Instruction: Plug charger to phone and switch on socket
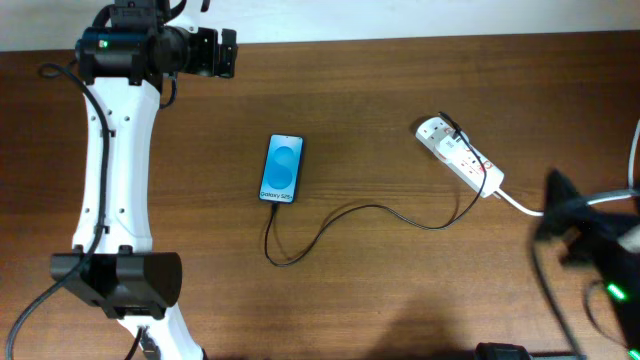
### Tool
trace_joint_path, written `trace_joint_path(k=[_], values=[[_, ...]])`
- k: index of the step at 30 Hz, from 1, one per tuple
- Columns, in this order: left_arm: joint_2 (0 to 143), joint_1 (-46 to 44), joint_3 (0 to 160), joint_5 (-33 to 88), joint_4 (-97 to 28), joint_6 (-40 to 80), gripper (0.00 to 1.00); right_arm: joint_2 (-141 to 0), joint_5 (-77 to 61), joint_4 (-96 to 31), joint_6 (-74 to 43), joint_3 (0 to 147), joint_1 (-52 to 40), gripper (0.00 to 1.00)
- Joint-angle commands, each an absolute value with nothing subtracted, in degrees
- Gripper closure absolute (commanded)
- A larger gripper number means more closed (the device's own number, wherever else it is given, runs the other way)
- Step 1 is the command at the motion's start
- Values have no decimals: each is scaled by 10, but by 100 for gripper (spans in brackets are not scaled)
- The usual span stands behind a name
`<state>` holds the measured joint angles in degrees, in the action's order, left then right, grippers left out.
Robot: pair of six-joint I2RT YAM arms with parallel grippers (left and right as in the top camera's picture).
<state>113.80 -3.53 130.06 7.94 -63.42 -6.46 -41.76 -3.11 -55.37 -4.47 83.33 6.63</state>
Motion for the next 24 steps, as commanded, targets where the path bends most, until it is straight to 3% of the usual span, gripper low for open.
trace_joint_path(k=[1, 5, 8, 14, 19, 24], values=[[1139, -36, 1302, 76, -633, -68, 0, -303, -28, -336, -45, 581, 41, 2], [1139, -36, 1302, 76, -633, -68, 1, -167, -34, -46, -45, 285, 23, 2], [1139, -36, 1302, 76, -633, -68, 1, -88, -29, 20, -45, 161, 12, 2], [1139, -36, 1302, 76, -633, -68, 1, -2, -28, 48, -45, 20, 6, 2], [1139, -36, 1302, 76, -633, -68, 0, -2, -38, -41, -46, 3, 6, 2], [1139, -36, 1302, 76, -633, -68, 1, -5, -39, -42, -49, 3, 7, 2]])
